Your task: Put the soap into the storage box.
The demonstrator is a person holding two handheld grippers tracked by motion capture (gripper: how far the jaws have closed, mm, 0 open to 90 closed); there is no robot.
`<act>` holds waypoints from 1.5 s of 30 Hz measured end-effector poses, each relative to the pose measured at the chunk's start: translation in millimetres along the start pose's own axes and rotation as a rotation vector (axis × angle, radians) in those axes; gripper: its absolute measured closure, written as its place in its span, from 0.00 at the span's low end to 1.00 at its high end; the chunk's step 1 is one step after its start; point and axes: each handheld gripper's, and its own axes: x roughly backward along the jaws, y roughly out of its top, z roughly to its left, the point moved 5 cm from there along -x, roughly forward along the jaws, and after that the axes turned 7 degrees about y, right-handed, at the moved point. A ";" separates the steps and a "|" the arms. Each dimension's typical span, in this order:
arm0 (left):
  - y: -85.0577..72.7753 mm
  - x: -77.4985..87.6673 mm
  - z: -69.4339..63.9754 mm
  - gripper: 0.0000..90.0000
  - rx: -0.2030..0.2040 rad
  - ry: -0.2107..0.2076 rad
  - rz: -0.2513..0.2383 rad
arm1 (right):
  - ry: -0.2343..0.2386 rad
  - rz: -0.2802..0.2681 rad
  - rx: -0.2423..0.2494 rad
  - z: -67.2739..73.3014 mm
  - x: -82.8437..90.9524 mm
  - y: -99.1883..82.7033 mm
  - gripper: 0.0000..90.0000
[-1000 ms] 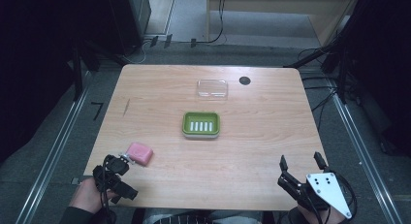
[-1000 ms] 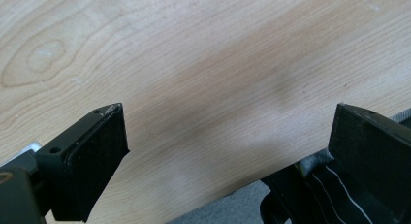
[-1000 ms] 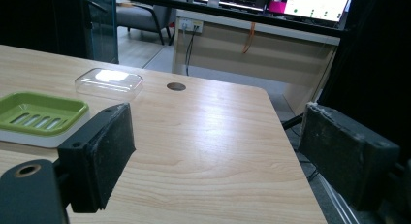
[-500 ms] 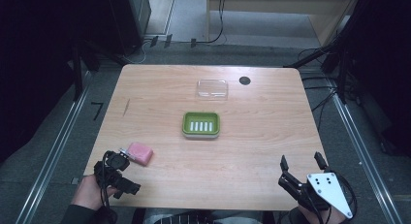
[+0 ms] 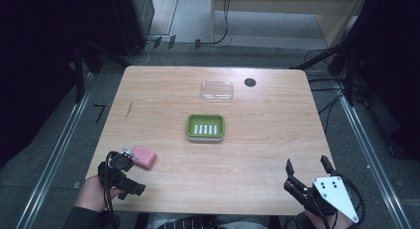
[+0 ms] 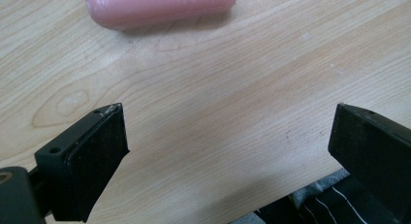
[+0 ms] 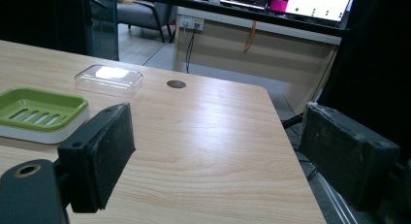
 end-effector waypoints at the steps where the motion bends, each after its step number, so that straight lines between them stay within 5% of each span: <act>1: 0.0 0.0 0.0 0.01 0.000 0.000 0.000 | 0.000 0.000 -0.003 0.1 0.4 -0.1 0.14; 8: 12.4 8.2 7.0 0.00 0.038 -0.002 -0.064 | 0.000 0.000 -0.004 0.0 0.1 -0.1 0.14; 42: 54.1 0.7 17.1 0.00 0.043 0.036 -0.050 | -0.005 0.003 -0.006 -0.9 -0.2 -0.3 0.14; 45: 56.1 -0.4 16.6 0.00 0.052 0.014 -0.057 | -0.004 0.004 -0.005 -0.6 -0.2 -0.2 0.14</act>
